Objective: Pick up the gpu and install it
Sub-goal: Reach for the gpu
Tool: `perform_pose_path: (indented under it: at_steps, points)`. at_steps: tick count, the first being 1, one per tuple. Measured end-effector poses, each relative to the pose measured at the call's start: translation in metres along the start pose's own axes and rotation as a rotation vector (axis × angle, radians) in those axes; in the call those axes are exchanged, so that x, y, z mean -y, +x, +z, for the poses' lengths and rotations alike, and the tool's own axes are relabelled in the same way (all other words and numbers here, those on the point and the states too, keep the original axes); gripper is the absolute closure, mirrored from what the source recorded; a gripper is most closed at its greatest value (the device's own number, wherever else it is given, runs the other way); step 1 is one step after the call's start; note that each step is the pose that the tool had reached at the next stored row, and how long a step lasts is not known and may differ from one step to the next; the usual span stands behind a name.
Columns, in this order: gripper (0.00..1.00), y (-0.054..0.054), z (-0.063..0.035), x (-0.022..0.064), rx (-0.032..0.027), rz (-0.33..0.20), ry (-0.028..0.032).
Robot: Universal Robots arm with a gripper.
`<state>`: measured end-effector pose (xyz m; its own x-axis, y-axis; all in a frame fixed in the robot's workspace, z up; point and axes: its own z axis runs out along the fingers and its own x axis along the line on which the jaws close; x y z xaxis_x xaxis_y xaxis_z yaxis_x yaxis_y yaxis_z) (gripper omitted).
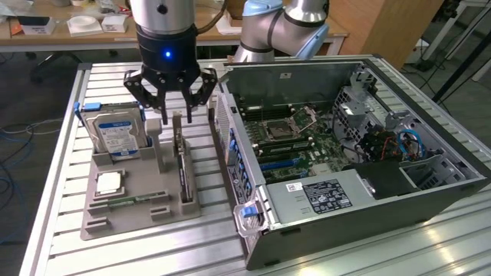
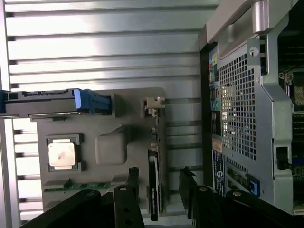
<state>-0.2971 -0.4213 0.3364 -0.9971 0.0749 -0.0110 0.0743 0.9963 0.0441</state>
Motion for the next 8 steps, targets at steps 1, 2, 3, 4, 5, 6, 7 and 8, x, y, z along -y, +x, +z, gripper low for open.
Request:
perform_pose_path:
  at_steps: [1,2,3,4,5,6,7,8]
  points:
    - [0.53,0.0,0.0017,0.0011,-0.0001,0.0,0.0001]
    - [0.53,0.0,0.0036,0.0023,-0.0001,0.0,0.0]
    - [0.53,0.0,0.0052,0.0031,-0.0001,0.0,0.0]
    - [0.53,0.0,0.007,0.0038,-0.0001,0.0,0.0]
    - [0.53,0.0,0.0088,0.0044,0.0,0.0,0.0]
    - [0.53,0.0,0.0106,0.0051,0.0,0.0,0.0]
    - [0.53,0.0,0.0123,0.0058,-0.0001,0.0,0.0]
    - [0.53,0.0,0.0141,0.0067,-0.0001,0.0,0.0]
